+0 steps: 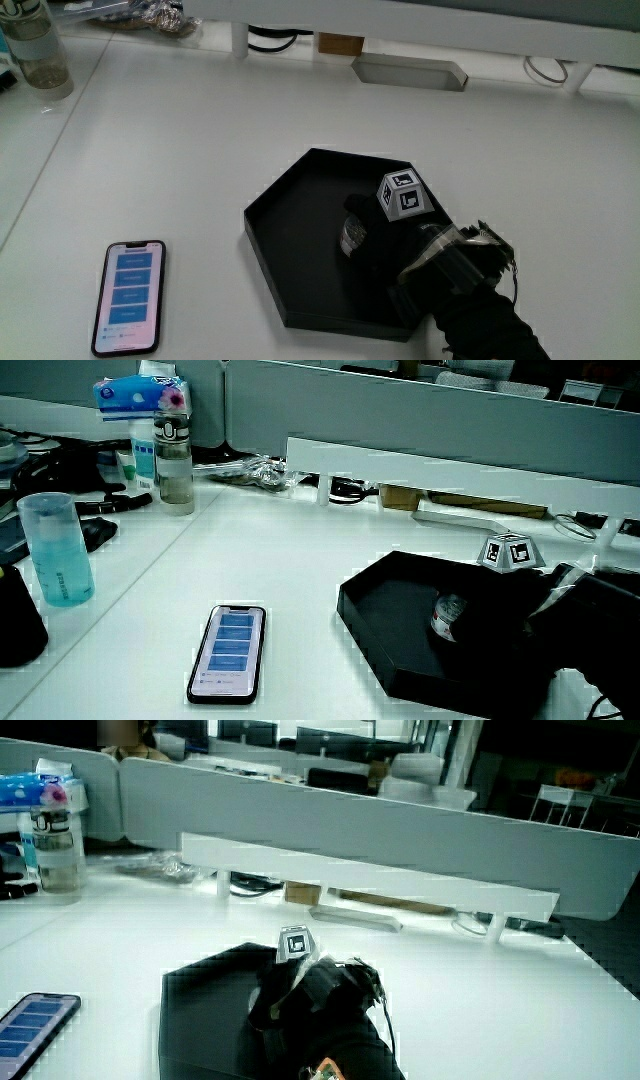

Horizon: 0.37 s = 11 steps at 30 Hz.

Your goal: Pick paper clip from plate

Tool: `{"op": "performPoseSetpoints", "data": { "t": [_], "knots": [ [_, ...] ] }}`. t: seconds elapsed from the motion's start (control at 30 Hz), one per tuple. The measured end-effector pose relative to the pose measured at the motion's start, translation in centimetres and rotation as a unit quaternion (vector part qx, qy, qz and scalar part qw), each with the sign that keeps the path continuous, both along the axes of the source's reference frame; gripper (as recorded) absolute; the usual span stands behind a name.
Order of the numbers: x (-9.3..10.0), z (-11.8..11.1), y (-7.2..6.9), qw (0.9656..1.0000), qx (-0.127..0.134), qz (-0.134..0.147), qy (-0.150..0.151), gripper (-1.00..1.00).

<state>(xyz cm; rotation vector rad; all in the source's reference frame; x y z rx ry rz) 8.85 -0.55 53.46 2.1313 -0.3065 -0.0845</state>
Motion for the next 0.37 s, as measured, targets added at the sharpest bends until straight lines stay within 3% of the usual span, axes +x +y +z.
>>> {"op": "performPoseSetpoints", "data": {
  "t": [0.1, 0.23, 0.27, 0.37],
  "knots": [
    [0.2, -0.6, -0.5, 0.9998, 0.017, 0.0, 0.007, 1.0],
    [1.3, -0.6, -1.0, 0.9999, -0.001, 0.015, -0.006, 1.0],
    [1.6, -1.2, -1.2, 0.9997, 0.007, 0.02, -0.015, 1.0],
    [2.9, -1.0, -1.6, 0.9995, -0.007, 0.031, -0.007, 1.0]
  ]
}}
